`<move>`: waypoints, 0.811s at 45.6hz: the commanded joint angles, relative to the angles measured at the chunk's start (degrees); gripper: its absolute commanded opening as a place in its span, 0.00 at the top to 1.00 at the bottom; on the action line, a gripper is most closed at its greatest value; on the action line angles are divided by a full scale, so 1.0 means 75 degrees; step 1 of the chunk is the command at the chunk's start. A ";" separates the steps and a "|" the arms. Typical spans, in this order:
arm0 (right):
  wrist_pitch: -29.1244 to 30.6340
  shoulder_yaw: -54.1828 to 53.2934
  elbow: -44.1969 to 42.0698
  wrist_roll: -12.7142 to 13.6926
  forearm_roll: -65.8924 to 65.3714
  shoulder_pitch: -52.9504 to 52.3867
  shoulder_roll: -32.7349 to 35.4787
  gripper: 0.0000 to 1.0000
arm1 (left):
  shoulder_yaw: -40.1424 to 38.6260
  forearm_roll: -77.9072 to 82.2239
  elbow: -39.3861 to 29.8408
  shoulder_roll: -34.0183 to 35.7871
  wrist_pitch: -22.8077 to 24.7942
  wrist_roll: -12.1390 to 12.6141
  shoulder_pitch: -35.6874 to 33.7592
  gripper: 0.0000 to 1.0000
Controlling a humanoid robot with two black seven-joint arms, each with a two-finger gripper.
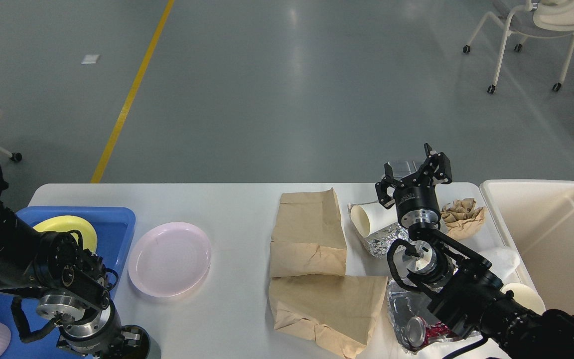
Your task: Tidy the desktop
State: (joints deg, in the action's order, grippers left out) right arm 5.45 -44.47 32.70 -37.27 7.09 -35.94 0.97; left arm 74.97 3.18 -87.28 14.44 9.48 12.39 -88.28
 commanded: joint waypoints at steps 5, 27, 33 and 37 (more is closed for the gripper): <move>-0.0001 0.0000 0.0000 0.0000 0.0004 -0.0001 0.0000 0.00 | -0.0012 0.0021 -0.0093 0.0254 0.0398 -0.0012 -0.0556 1.00; -0.0001 0.0000 0.0000 0.0000 0.0004 -0.0001 0.0000 0.00 | 0.0012 0.0092 -0.0210 0.2153 0.5542 -0.0117 -0.4880 1.00; -0.0001 0.0000 0.0000 0.0000 0.0004 -0.0001 0.0000 0.00 | 0.0433 0.0091 -0.0222 0.2235 0.6069 -0.0690 -0.6005 1.00; -0.0001 0.0000 0.0000 0.0000 0.0004 -0.0001 0.0000 0.00 | 0.0772 0.0091 -0.0222 0.2212 0.6069 -0.0996 -0.6789 1.00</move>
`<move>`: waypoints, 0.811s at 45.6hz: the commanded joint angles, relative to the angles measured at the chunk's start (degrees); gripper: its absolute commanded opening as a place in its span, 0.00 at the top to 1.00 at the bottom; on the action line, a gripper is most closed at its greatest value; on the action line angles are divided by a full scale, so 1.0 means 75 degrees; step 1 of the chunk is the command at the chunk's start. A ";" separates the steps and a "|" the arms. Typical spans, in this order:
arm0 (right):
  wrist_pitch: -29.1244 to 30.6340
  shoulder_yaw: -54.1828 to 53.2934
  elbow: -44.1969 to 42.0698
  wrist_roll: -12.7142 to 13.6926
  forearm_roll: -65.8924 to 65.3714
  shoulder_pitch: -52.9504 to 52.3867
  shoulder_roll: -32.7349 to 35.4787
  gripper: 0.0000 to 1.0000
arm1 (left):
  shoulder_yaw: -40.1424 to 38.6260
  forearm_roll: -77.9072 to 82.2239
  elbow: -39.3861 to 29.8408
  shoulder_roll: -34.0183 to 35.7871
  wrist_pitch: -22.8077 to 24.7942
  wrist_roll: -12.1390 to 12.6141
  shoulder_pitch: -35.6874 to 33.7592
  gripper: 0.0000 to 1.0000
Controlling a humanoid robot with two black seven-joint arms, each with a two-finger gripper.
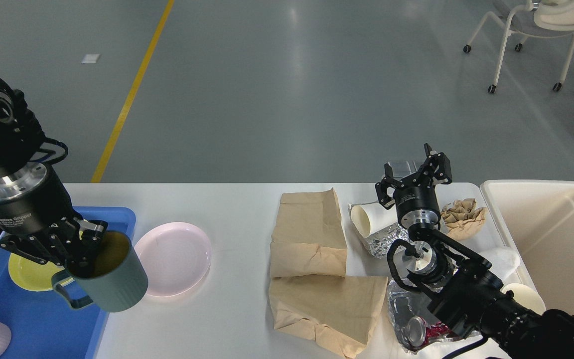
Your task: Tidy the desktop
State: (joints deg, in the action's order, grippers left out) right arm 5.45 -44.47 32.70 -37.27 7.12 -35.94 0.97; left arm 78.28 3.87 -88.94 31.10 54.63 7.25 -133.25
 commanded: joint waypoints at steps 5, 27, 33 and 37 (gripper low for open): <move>0.0000 0.0000 0.0000 0.0000 0.0000 0.0000 0.0000 0.00 | 0.0461 -0.0012 -0.0001 -0.0010 0.0049 -0.0322 -0.1054 1.00; 0.0000 0.0000 0.0000 0.0000 0.0000 0.0000 0.0000 0.00 | 0.1340 0.0070 0.0023 -0.0479 -0.1001 -0.0415 0.1265 1.00; 0.0000 0.0000 0.0000 0.0000 0.0000 0.0000 0.0000 0.00 | 0.1492 0.0070 0.0058 -0.0479 -0.2021 -0.0415 0.1968 1.00; 0.0000 0.0000 0.0000 0.0000 0.0000 0.0000 0.0000 0.00 | 0.1528 0.0070 0.0058 -0.0479 -0.2514 -0.0415 0.2343 1.00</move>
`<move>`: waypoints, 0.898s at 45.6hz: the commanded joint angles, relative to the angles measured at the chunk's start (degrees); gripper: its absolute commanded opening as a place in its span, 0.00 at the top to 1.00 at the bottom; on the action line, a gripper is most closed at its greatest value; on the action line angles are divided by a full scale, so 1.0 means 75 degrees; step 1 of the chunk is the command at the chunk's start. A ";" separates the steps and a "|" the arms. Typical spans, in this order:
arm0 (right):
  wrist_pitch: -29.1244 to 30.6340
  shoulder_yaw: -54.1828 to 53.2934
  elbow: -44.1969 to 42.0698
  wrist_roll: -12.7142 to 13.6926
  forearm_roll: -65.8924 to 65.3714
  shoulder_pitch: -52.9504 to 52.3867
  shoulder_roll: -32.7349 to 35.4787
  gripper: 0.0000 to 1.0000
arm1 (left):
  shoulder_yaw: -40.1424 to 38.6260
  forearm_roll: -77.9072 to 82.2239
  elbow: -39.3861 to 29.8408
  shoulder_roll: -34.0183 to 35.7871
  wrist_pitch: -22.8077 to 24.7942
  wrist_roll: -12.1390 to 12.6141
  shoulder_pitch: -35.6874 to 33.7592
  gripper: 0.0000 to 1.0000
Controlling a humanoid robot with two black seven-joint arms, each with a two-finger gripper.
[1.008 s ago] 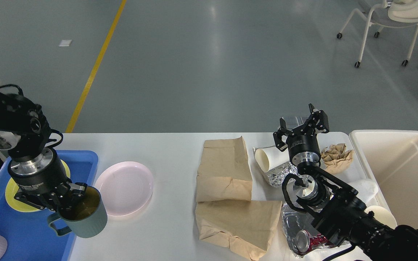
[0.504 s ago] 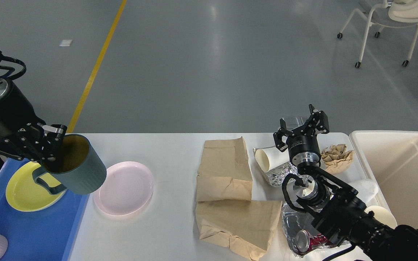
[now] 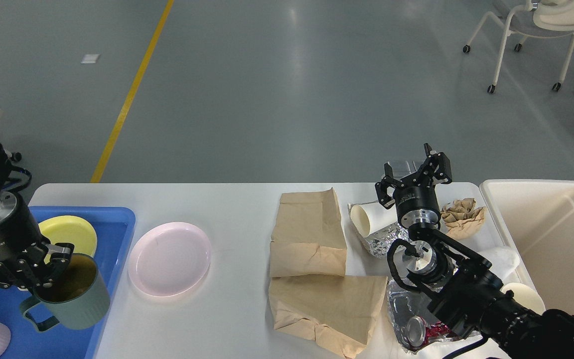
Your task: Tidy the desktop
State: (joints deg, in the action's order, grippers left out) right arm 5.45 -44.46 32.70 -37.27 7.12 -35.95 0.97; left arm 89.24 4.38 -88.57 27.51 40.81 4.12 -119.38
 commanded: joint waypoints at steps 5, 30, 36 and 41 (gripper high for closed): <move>0.0000 -0.0002 0.0000 0.0000 0.0000 0.0000 0.0000 0.00 | 0.0078 0.0002 0.0044 0.0000 -0.1314 0.0002 0.0964 1.00; 0.0000 -0.0002 0.0000 0.0000 0.0000 0.0000 0.0000 0.00 | 0.0313 0.0013 0.0232 0.0082 -0.2734 0.0013 0.2417 1.00; 0.0000 -0.0002 0.0000 0.0000 0.0000 0.0000 0.0000 0.00 | 0.0313 0.0002 0.0466 0.0140 -0.3308 0.0013 0.2815 1.00; 0.0000 -0.0002 0.0000 0.0000 0.0000 0.0000 0.0000 0.00 | 0.0313 0.0002 0.0700 0.0152 -0.3461 0.0013 0.3191 1.00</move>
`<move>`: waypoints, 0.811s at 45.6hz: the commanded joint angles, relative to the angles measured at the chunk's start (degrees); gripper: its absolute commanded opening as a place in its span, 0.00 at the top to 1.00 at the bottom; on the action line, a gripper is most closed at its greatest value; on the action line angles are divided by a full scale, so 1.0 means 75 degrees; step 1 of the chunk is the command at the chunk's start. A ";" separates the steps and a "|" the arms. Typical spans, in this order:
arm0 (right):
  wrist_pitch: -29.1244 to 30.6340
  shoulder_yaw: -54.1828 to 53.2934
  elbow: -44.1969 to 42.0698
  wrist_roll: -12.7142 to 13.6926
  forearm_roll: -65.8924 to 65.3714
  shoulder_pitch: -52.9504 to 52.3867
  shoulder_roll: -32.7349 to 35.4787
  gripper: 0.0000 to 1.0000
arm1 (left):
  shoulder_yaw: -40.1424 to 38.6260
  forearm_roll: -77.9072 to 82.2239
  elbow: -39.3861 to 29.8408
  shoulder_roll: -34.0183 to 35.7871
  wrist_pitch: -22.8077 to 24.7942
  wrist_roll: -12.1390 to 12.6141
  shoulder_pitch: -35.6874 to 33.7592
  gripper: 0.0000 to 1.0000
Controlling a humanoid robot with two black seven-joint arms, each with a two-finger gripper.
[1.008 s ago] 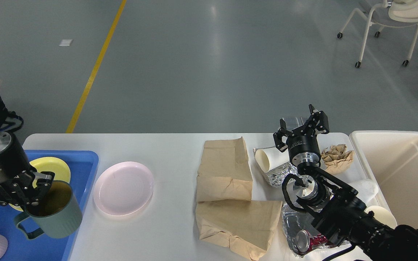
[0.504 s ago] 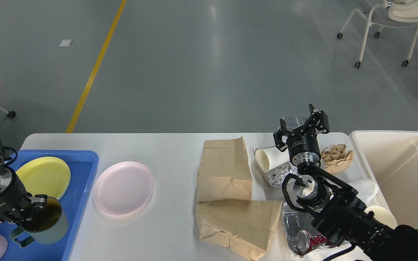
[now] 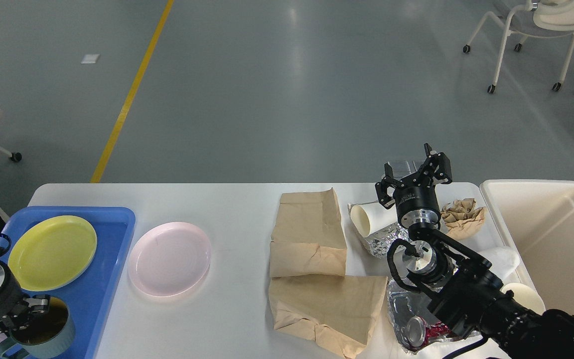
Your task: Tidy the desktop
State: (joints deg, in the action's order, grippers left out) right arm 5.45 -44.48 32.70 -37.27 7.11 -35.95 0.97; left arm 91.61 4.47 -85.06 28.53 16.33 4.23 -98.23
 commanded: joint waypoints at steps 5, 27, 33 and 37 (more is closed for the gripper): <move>0.0000 0.0000 0.0000 0.0000 -0.0011 0.0000 0.0000 0.00 | -0.0039 -0.0022 0.0268 0.0016 -0.0208 -0.0013 0.0417 1.00; -0.0011 0.0000 0.0000 0.0000 0.0001 0.0000 0.0000 0.00 | -0.0097 -0.0057 0.0373 -0.0043 -0.0618 -0.0001 0.0722 0.71; 0.0000 0.0000 0.0000 0.0000 0.0001 0.0000 0.0000 0.00 | -0.0097 -0.0057 0.0385 -0.0020 -0.0607 -0.0001 0.0710 0.64; 0.0000 0.0000 0.0000 0.0000 0.0001 0.0000 0.0000 0.00 | -0.0097 -0.0057 0.0385 -0.0019 -0.0595 -0.0001 0.0699 0.60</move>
State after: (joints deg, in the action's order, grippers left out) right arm 5.44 -44.47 32.70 -37.27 7.11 -35.95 0.97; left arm 90.86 4.03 -82.19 28.31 11.69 4.22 -92.86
